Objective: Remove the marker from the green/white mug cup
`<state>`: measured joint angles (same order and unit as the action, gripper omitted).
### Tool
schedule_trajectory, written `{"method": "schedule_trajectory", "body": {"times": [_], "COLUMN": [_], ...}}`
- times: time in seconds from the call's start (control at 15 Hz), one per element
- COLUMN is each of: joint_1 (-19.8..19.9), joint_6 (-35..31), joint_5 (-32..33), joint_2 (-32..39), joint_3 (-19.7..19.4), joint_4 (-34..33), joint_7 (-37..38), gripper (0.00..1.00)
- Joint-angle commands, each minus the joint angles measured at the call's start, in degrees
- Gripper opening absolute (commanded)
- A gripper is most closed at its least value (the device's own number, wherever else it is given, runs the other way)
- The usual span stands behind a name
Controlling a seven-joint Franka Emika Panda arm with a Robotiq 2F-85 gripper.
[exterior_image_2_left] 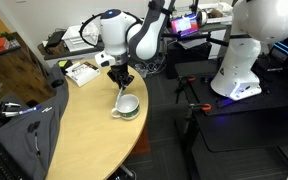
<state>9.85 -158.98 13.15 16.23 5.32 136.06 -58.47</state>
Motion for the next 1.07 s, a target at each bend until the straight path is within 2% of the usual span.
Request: {"method": "schedule_trajectory", "body": {"times": [0.0, 0.13, 0.27, 0.53, 0.67, 1.0], "joint_1": [1.18, 1.52, 0.95, -3.14, -3.70, 1.34], "joint_6": [-2.14, -1.57, -1.46, 1.61, 3.70, 3.49], "joint_5": [-6.67, -10.09, -10.16, -1.71, 1.79, -1.14], "joint_2": [0.72, 2.43, 3.93, 7.09, 9.24, 17.87], "joint_3": [1.64, 2.44, 1.91, -3.53, -4.71, 1.20], "joint_4": [-0.01, -1.72, -3.65, -10.80, -15.04, -25.29], "joint_7": [0.86, 0.62, 1.12, 6.96, 8.82, 1.44], "gripper": [0.05, 0.05, 0.05, 0.05, 0.05, 0.05]}}
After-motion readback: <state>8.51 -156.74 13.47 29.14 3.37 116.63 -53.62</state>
